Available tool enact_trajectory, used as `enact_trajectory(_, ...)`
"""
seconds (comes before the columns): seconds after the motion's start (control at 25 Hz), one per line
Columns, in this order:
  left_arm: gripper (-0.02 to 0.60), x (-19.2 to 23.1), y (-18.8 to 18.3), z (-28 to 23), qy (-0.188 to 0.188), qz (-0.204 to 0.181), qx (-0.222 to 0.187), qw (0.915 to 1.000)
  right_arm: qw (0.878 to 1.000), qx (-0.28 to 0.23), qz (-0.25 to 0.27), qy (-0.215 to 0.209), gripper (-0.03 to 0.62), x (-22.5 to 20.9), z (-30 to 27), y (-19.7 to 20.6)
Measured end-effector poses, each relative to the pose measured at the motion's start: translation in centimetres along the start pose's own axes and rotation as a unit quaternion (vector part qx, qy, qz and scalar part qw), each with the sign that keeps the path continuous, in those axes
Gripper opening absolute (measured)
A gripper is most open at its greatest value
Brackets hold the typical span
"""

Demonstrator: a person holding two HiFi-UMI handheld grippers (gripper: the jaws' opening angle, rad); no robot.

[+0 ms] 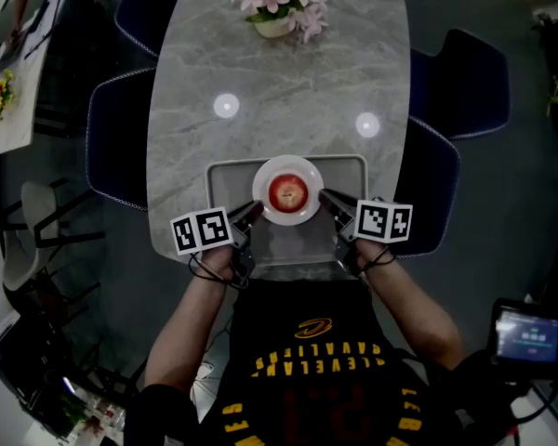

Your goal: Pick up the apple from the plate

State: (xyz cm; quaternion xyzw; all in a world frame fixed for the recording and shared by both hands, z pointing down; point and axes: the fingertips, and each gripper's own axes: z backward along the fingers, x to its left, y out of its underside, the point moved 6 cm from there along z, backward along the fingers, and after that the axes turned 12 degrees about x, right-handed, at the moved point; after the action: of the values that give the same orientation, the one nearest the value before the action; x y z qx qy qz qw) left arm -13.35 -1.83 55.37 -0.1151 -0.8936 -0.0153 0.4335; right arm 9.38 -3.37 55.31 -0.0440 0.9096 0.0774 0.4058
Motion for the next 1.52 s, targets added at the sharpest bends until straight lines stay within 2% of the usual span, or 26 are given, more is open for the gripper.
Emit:
enact_trajectory(0.96, 0.034, -3.4, -8.3, 0.8, 0.03, -0.031, 0.002, 0.9991, 0.999, -0.035, 0.02, -0.016, 0.035, 2.5, 0.1, -9.3)
enact_trajectory(1.52, 0.034, -4.1, -11.7, 0.9, 0.029, -0.035, 0.004, 0.999, 0.999, -0.036, 0.024, -0.014, 0.034, 3.4, -0.2, -12.4)
